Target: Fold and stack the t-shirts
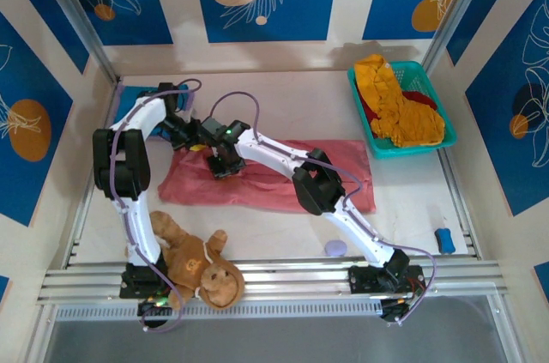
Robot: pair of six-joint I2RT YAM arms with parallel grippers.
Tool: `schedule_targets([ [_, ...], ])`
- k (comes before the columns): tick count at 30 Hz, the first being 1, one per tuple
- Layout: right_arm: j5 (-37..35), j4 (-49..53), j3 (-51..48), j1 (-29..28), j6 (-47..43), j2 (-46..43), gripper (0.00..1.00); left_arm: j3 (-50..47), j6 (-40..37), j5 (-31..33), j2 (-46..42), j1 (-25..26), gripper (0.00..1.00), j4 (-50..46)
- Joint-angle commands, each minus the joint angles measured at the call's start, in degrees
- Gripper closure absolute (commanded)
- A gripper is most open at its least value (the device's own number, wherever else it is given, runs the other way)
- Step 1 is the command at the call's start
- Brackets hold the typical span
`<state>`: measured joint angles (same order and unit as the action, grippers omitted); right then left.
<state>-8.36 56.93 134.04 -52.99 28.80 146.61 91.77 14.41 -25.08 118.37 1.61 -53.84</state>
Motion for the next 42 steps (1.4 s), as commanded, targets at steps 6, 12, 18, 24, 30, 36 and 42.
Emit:
schedule_targets([
  [6,-0.21,2.90,1.27,0.41,0.47,0.69,0.98,-2.81,-0.83,-0.51,-1.44,-0.73,1.00,0.67],
  [12,-0.60,1.70,-1.68,0.19,-0.06,-3.10,1.00,-2.47,-1.67,0.55,-3.14,-0.81,1.00,-0.72],
  [18,0.33,-1.54,-8.72,0.23,-0.41,-9.54,1.00,-3.06,-2.02,1.44,-5.43,-0.98,1.00,-1.75],
  [24,1.56,-1.35,-12.14,0.39,-0.50,-13.23,1.00,-6.25,-1.91,1.75,-9.69,-0.99,1.00,-2.27],
  [30,3.91,-2.15,-17.64,0.70,-0.24,-16.79,1.00,-11.74,-1.59,1.97,-15.10,-0.99,1.00,-2.42],
  [36,6.05,-2.94,-22.06,0.87,-0.03,-19.39,1.00,-20.09,-1.03,2.29,-20.62,-0.66,1.00,-1.59],
  [42,7.85,-2.70,-24.22,0.70,-0.20,-20.20,1.00,-25.31,-1.08,6.68,-25.87,-0.38,1.00,-3.42],
])
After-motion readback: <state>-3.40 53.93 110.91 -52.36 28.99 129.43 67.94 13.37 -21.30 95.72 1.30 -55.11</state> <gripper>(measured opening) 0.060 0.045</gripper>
